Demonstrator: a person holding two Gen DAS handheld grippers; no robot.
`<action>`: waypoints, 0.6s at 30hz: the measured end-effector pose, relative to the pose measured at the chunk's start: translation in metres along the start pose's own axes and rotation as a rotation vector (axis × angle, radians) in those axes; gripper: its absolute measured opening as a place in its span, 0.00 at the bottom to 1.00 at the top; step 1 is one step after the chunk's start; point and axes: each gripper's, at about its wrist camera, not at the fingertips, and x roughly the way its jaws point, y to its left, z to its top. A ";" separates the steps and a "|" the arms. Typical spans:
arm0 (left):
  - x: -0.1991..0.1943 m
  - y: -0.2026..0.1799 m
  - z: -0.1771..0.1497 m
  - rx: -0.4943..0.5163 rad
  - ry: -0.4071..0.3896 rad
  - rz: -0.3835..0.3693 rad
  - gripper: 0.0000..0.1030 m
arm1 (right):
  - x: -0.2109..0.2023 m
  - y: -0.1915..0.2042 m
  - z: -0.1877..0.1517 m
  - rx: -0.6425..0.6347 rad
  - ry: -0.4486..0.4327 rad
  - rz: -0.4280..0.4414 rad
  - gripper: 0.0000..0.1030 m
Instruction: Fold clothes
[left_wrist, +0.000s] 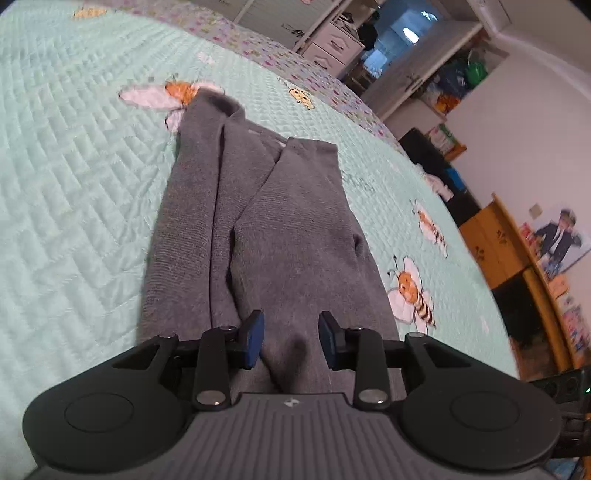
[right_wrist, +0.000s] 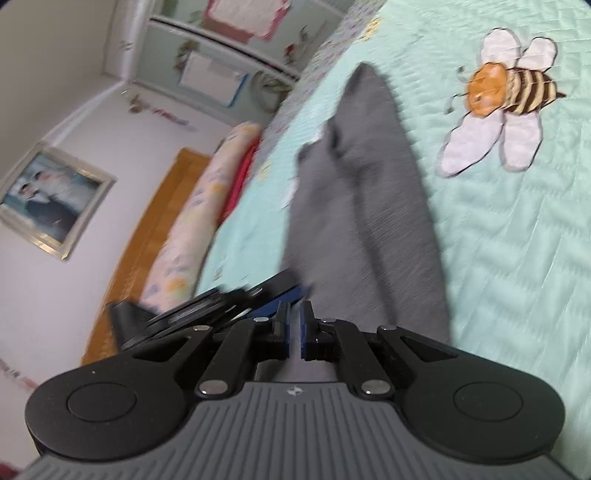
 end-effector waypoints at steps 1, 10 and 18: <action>-0.010 -0.007 -0.004 0.023 -0.003 -0.012 0.34 | 0.000 0.004 -0.004 0.003 0.024 0.004 0.07; -0.035 0.007 -0.086 -0.009 0.080 -0.097 0.44 | 0.025 0.009 -0.049 -0.049 0.061 -0.183 0.00; -0.060 0.006 -0.097 -0.015 0.075 -0.052 0.47 | 0.011 0.046 -0.053 -0.084 -0.009 -0.171 0.20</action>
